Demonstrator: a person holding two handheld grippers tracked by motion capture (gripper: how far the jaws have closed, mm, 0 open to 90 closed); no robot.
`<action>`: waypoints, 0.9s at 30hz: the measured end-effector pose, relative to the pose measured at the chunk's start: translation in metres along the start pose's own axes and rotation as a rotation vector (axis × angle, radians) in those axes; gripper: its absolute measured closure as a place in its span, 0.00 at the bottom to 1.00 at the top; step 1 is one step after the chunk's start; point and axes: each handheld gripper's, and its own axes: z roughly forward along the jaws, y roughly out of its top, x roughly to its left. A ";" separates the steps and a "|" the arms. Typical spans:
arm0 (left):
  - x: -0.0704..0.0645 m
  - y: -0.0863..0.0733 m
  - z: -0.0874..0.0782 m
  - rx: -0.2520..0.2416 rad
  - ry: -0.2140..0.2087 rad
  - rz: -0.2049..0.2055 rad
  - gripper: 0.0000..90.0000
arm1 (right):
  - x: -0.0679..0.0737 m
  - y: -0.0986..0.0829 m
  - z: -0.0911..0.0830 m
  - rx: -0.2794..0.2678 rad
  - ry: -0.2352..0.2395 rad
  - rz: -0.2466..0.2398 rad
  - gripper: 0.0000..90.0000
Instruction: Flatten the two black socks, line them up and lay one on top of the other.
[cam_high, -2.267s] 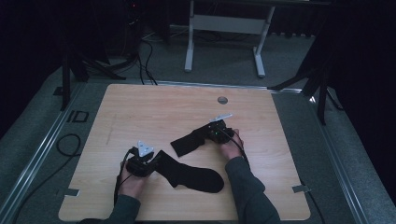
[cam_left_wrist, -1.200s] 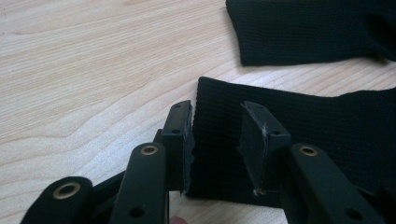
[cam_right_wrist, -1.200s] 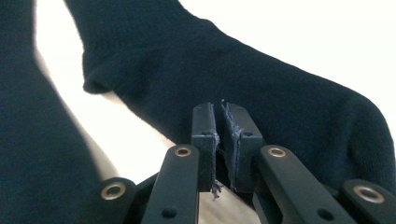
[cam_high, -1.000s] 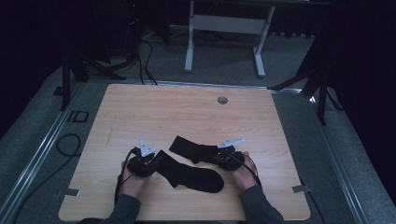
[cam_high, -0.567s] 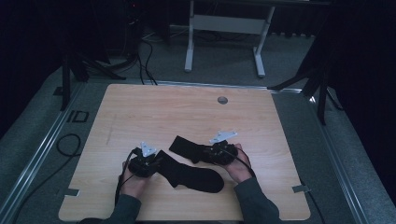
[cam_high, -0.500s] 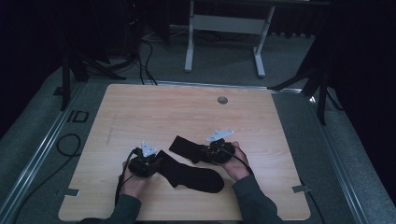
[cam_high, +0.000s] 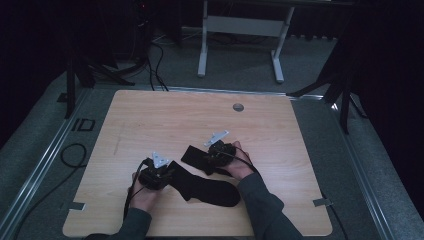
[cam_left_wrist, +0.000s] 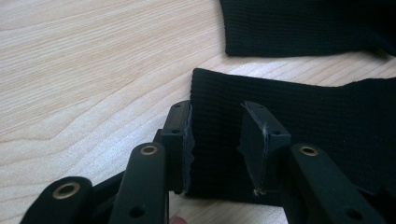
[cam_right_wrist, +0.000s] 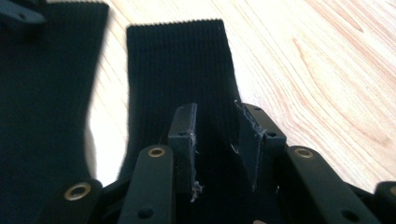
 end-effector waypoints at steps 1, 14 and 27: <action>0.000 0.000 0.000 0.000 0.000 0.000 0.72 | -0.001 0.000 0.001 0.007 0.001 -0.013 0.74; -0.001 0.000 0.000 0.001 0.001 0.001 0.71 | 0.010 0.002 0.011 0.053 0.055 -0.128 0.62; -0.003 0.000 0.001 0.002 0.001 0.008 0.71 | 0.010 0.005 0.019 0.043 0.076 0.037 0.65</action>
